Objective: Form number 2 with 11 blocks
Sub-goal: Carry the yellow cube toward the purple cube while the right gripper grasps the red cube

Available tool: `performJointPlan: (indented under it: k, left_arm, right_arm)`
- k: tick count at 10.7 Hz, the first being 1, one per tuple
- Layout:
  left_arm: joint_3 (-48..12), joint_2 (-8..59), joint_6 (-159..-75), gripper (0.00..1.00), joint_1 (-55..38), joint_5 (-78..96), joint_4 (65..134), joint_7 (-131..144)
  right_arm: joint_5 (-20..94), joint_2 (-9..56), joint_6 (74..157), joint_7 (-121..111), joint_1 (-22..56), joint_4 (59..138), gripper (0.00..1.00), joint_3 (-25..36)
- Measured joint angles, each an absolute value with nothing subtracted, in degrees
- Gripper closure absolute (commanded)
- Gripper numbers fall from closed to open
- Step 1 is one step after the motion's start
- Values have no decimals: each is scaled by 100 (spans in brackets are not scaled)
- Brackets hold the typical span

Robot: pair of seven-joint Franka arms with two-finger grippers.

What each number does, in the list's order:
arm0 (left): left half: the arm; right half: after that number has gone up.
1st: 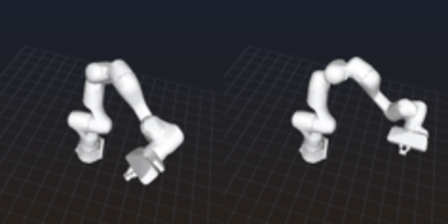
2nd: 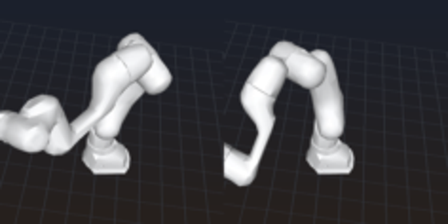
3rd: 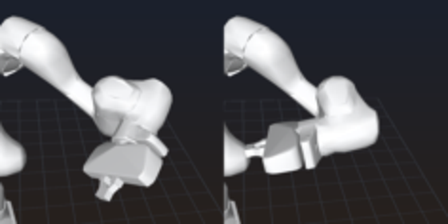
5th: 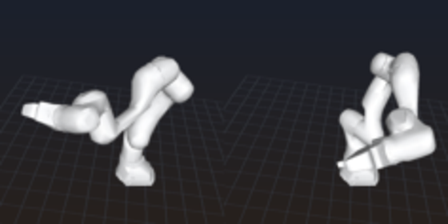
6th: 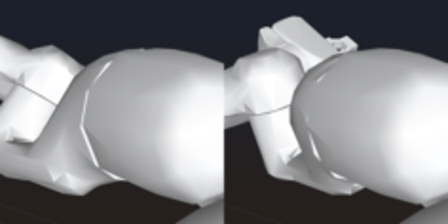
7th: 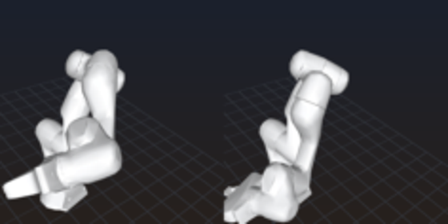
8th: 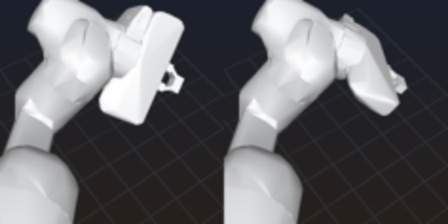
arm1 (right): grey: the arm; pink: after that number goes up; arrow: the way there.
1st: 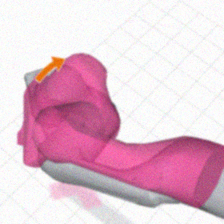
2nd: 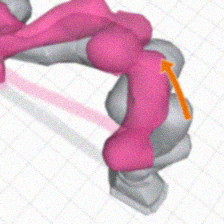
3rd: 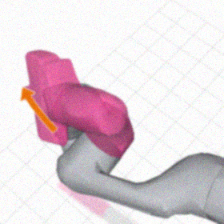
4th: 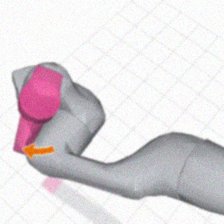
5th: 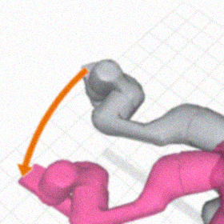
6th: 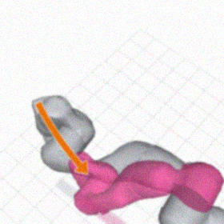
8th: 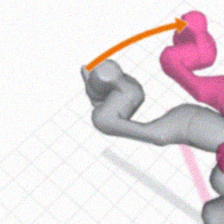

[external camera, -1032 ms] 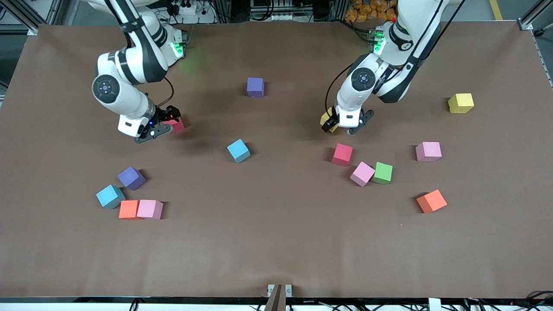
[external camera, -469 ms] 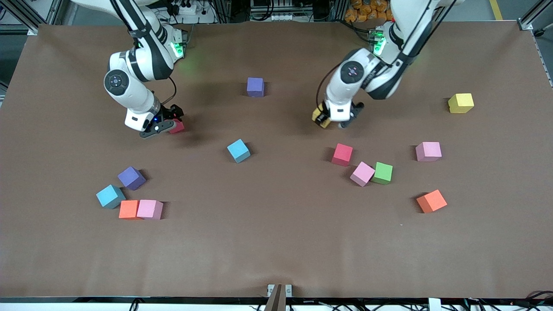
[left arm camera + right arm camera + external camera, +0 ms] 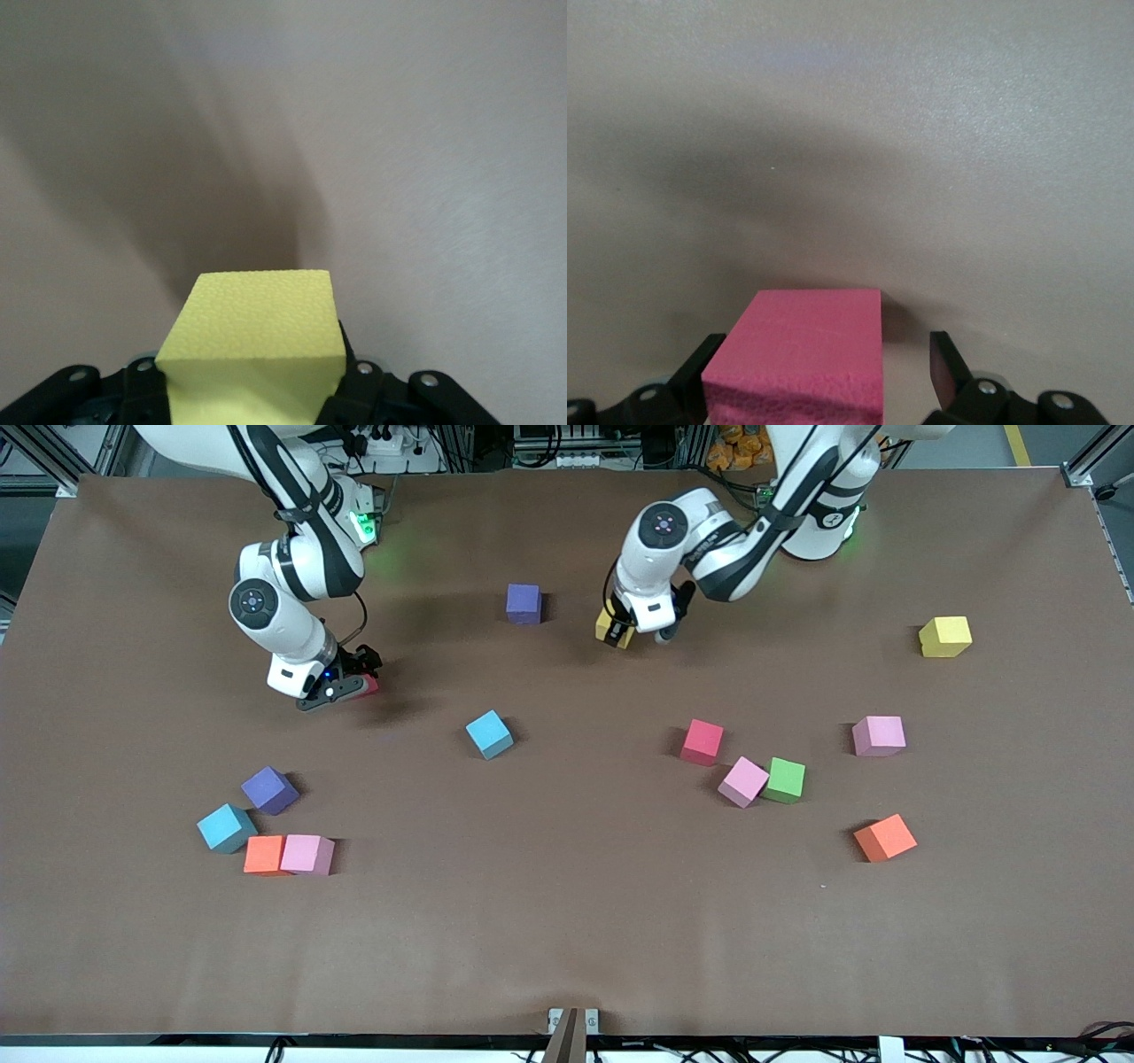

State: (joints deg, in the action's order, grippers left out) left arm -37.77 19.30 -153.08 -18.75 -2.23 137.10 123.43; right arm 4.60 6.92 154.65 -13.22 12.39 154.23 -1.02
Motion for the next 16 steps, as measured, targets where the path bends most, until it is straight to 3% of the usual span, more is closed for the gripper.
performJointPlan:
  k: [3, 4, 6, 10, 16]
  left_arm:
    - [-3777, 2311, -15279, 91, -2387, -221, 13337, 13202]
    - [-3773, 2418, -15242, 91, -2546, -221, 13189, 13449]
    - [-3764, 2601, -15064, 91, -2707, -219, 12895, 13858]
    - [-3727, 3079, -14708, 85, -2863, -219, 12275, 14708]
    - [-3559, 3240, -14685, 82, -3006, -219, 12115, 14988]
  right_arm:
    - [460, 711, 15457, -1322, 1239, 15423, 57, -103]
    - [461, 720, 15455, -1320, 1238, 15421, 63, -101]
    - [464, 717, 15451, -1313, 1238, 15420, 68, -101]
    - [464, 715, 15462, -1310, 1242, 15362, 68, -118]
    - [465, 711, 15478, -1310, 1355, 15241, 68, -165]
